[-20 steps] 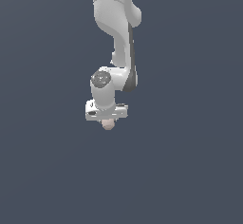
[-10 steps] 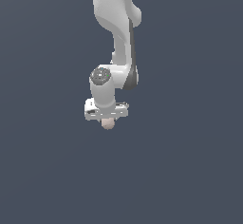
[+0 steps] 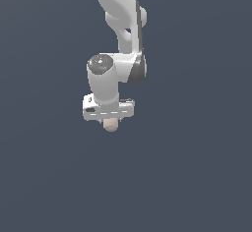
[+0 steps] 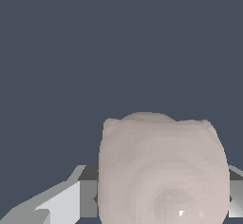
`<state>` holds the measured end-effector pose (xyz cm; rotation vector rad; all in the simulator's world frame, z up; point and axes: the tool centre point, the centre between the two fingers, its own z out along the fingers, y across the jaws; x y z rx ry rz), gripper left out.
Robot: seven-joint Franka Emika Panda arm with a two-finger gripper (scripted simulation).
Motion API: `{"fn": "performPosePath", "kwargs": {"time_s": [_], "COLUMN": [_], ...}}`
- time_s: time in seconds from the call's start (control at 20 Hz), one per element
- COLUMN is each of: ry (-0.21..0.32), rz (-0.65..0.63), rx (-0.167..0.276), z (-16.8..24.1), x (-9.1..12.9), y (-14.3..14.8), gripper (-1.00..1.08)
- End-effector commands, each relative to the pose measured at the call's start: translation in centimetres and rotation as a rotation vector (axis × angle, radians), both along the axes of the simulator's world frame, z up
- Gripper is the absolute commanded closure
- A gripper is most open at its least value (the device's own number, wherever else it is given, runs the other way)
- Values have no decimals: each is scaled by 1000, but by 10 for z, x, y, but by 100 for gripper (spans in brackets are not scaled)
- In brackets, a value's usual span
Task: Pick up the object and move it to a goal position.
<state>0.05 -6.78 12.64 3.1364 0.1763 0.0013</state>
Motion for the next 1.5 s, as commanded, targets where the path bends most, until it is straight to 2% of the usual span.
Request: {"fn": "performPosePath", "kwargs": {"time_s": [0.0,0.7,1.05,1.45], "ry": [0,0,1,1], "rz": [0,0,0,0], "rx": [0,0,0,0], "z": [25,153,184,197], "x": [8,53,66,71], "y": [1,4,4,4], "gripper": [108,108,108,108]}}
